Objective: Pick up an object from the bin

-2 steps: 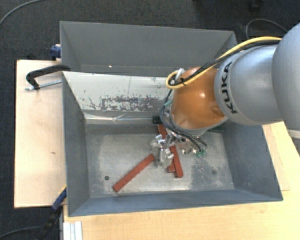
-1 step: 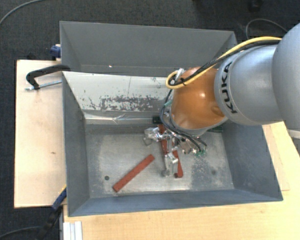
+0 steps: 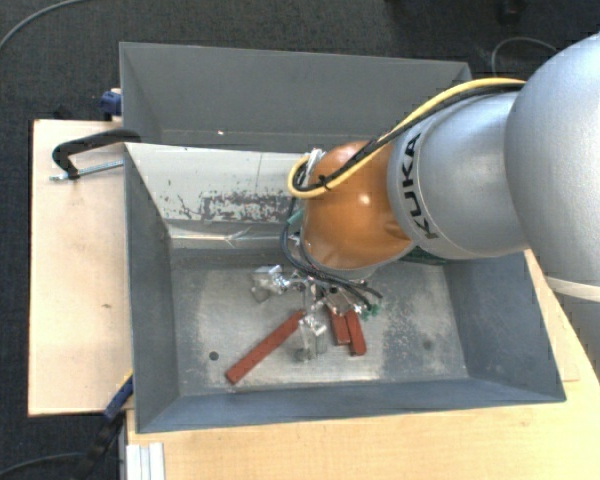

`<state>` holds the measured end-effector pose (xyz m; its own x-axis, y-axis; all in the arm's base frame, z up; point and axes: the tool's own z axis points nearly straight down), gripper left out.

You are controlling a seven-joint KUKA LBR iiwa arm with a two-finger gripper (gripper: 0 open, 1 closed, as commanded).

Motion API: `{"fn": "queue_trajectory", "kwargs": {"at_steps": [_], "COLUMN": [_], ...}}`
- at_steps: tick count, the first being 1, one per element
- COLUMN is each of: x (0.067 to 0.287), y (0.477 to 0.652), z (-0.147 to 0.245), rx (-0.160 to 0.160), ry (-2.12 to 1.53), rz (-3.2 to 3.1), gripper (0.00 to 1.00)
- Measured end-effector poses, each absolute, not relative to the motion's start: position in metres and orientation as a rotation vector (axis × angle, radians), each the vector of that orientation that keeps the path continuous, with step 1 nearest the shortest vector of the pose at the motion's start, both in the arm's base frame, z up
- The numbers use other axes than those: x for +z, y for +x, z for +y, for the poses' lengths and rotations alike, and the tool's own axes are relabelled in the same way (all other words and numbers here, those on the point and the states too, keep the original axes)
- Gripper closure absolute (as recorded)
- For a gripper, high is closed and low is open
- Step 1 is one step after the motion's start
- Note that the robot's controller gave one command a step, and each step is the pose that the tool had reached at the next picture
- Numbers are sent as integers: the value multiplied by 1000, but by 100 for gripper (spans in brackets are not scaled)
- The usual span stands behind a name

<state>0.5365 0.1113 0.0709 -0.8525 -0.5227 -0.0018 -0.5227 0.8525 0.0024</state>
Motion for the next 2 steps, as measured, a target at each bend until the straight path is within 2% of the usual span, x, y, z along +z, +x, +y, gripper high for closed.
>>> {"fn": "queue_trajectory", "kwargs": {"at_steps": [1,2], "x": [71,219], "y": [537,539], "z": [109,86], "rx": [2,-4], "ry": [-848,-1264], "rz": [3024,2862], "gripper": [100,100]}}
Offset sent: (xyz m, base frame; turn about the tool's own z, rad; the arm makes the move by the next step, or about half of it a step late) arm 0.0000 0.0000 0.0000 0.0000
